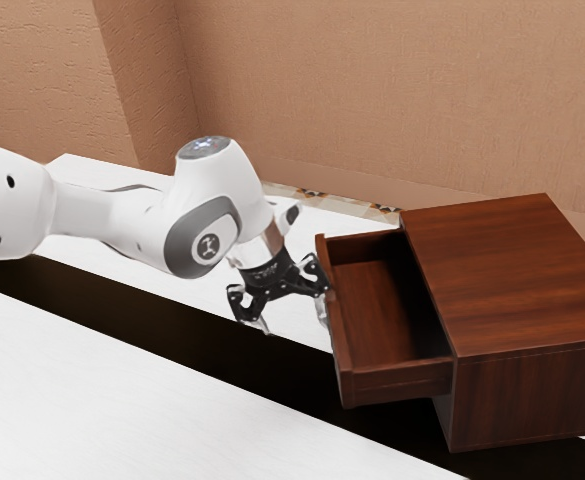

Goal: Pull the drawer handle with one arm to open the drawer

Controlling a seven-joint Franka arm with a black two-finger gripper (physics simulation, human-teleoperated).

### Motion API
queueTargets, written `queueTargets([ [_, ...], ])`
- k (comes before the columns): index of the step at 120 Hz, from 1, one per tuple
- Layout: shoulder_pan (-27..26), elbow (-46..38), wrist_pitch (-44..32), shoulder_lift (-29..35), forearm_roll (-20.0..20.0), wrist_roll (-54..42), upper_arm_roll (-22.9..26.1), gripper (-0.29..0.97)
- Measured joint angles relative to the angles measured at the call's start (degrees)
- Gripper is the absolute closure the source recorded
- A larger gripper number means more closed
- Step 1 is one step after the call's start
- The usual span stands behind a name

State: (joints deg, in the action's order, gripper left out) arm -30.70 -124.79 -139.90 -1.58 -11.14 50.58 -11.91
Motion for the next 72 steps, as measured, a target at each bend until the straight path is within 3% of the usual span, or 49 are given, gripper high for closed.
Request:
queueTargets([
  [30, -1.17, -0.24, 1.66, 11.52, 1.54, -0.83, -2.85, 0.00],
  [47, 1.38, 7.66, 10.55, 18.30, 7.92, -0.96, -6.14, 0.00],
  [59, 1.42, 9.73, 16.13, 18.98, 12.82, -0.76, -5.65, 0.00],
  [72, -0.05, 10.27, 19.80, 18.35, 15.03, -0.64, -5.56, 0.00],
])
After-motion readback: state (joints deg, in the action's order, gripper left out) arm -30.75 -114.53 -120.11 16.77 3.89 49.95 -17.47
